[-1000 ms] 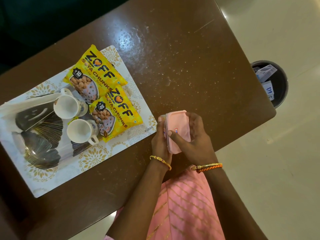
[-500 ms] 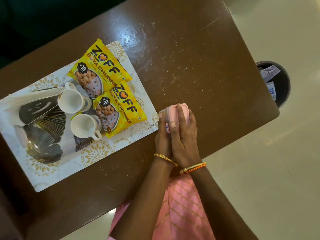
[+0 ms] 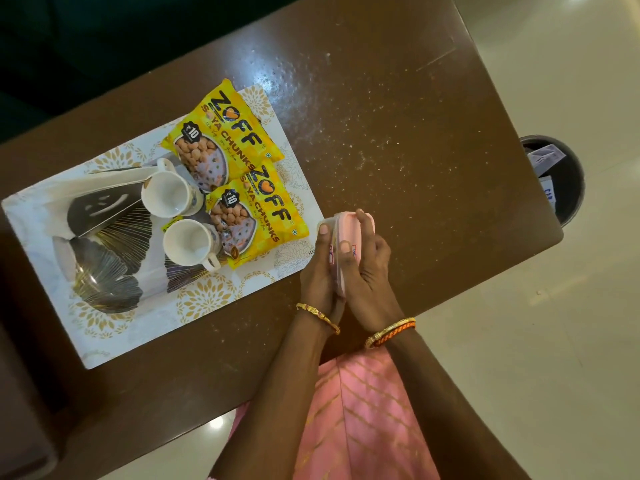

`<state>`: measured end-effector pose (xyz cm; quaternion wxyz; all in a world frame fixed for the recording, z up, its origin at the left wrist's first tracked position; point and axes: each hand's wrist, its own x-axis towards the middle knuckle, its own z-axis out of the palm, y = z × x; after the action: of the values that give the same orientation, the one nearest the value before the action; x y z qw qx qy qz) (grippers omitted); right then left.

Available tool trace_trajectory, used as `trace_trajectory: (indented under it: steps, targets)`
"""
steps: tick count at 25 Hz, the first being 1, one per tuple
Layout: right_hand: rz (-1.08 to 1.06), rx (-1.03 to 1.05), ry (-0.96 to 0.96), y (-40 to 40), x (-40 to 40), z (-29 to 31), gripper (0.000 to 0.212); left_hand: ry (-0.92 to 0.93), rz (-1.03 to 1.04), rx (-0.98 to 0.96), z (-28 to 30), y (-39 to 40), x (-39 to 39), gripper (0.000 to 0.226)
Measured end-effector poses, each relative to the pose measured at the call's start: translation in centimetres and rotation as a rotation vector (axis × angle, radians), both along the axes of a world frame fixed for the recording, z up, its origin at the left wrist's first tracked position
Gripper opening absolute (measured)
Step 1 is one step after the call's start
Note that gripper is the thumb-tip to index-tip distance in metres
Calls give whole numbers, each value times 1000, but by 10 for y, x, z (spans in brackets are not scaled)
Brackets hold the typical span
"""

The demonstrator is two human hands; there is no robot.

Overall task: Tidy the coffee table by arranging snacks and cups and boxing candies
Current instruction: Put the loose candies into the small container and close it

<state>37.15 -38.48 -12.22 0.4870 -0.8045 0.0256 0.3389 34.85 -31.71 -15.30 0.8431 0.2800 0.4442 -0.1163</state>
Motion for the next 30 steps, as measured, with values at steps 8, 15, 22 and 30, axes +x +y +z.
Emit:
trace_trajectory:
  steps: [8, 15, 22, 30]
  targets:
    - [344, 77, 282, -25, 36, -7, 38, 182, -251, -122, -2, 10, -54, 56]
    - [337, -118, 83, 2, -14, -27, 40, 425, 351, 51, 7, 2, -101, 64]
    - [167, -92, -116, 36, -83, -23, 46, 665, 462, 755, 14, 15, -133, 59]
    - [56, -50, -84, 119, -133, -13, 47, 619, 247, 912, 19, 117, -174, 62]
